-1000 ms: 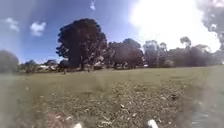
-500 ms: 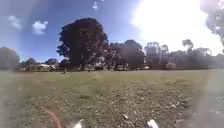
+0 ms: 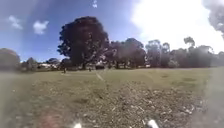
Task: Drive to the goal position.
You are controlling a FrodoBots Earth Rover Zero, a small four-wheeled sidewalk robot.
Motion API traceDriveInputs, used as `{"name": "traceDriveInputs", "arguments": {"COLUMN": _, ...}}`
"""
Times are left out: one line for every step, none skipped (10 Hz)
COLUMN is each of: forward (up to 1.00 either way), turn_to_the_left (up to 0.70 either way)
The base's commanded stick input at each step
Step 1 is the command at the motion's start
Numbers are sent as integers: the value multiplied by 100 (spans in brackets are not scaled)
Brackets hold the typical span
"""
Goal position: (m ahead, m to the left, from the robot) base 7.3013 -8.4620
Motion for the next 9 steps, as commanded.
{"name": "traceDriveInputs", "arguments": {"forward": 70, "turn_to_the_left": 3}}
{"name": "traceDriveInputs", "arguments": {"forward": 70, "turn_to_the_left": 35}}
{"name": "traceDriveInputs", "arguments": {"forward": 70, "turn_to_the_left": 35}}
{"name": "traceDriveInputs", "arguments": {"forward": 70, "turn_to_the_left": 35}}
{"name": "traceDriveInputs", "arguments": {"forward": 70, "turn_to_the_left": 34}}
{"name": "traceDriveInputs", "arguments": {"forward": 70, "turn_to_the_left": 10}}
{"name": "traceDriveInputs", "arguments": {"forward": 70, "turn_to_the_left": 2}}
{"name": "traceDriveInputs", "arguments": {"forward": 70, "turn_to_the_left": 2}}
{"name": "traceDriveInputs", "arguments": {"forward": 70, "turn_to_the_left": 0}}
